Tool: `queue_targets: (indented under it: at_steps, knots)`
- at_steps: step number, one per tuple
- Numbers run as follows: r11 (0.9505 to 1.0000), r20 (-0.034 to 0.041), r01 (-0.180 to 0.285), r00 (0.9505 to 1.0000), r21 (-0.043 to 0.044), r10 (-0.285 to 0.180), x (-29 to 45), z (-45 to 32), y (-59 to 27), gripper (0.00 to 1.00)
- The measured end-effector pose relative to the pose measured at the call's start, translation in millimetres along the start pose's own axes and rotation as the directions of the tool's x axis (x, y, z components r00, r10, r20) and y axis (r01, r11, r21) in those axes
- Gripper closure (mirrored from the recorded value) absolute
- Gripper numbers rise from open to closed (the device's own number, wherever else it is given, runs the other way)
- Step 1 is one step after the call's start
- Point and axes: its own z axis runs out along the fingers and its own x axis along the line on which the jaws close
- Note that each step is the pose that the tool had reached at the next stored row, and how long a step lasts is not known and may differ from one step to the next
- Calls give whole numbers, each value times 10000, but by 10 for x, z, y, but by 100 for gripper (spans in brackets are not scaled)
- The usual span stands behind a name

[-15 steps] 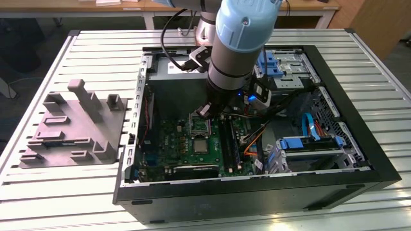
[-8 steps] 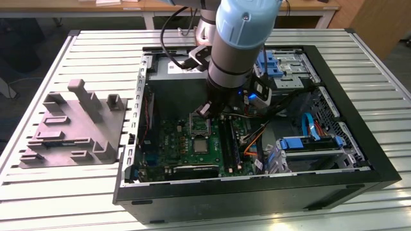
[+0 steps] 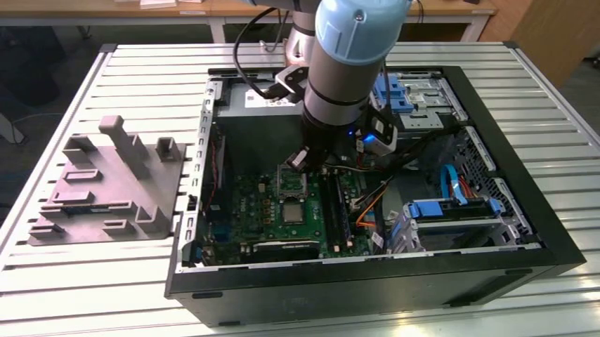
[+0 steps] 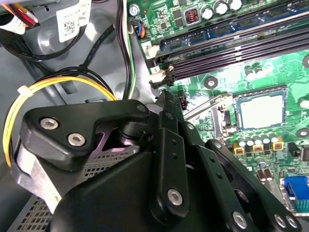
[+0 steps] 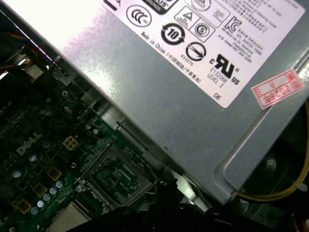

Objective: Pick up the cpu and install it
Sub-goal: 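Close the cpu cover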

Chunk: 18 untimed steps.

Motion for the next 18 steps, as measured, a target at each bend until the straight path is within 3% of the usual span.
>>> queue_targets:
  at_steps: [6,18]
  knots:
    - [9999,-107,107,9999,91,-106,-5,-33,11,89]
    - [9987,-225,494,9985,123,-491,-21,-107,38,89]
